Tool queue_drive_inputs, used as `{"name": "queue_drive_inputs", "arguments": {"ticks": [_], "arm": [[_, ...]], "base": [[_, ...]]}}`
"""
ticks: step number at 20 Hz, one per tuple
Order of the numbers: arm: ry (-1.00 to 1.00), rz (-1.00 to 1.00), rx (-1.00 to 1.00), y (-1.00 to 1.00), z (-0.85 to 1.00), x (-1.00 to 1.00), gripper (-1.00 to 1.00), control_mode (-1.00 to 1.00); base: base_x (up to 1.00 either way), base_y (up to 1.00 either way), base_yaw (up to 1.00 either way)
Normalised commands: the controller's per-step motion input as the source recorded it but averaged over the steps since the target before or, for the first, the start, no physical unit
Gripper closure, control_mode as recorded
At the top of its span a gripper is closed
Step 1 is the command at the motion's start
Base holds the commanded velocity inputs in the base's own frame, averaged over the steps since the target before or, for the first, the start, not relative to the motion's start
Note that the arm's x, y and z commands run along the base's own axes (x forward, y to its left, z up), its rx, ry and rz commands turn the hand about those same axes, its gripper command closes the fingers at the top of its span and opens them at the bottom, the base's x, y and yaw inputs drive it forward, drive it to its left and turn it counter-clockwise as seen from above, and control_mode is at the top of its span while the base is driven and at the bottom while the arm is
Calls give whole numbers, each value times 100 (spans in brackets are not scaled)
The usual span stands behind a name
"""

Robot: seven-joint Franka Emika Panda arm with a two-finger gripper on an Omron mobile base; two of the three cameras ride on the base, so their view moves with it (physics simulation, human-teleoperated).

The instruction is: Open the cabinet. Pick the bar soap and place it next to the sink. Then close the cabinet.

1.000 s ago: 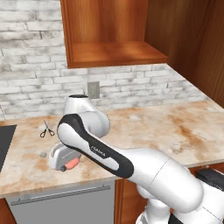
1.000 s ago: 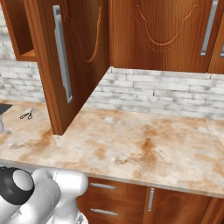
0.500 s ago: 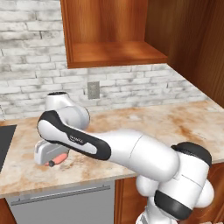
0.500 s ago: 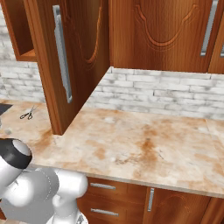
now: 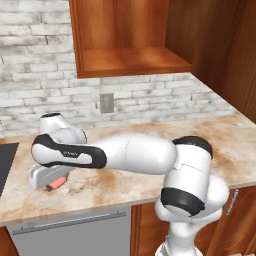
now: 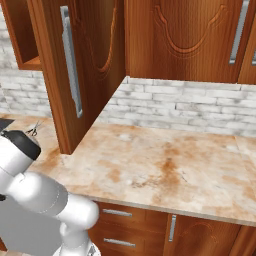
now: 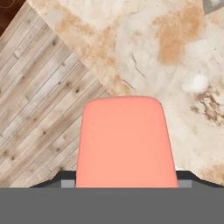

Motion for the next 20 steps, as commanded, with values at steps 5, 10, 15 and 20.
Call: {"name": "queue_drive_inputs", "arguments": {"ticks": [5,10,15,20], "arm": [[-3,0,0,50,-28,28,100,-100],[-4,0,-5,52,-17,33,100,-100],[0,0,-8,59,-25,48,100,-100],[0,0,-4,51,-8,53,100,-100]], "base": [[0,0,0],[0,0,0],[0,0,0],[0,0,0]]}}
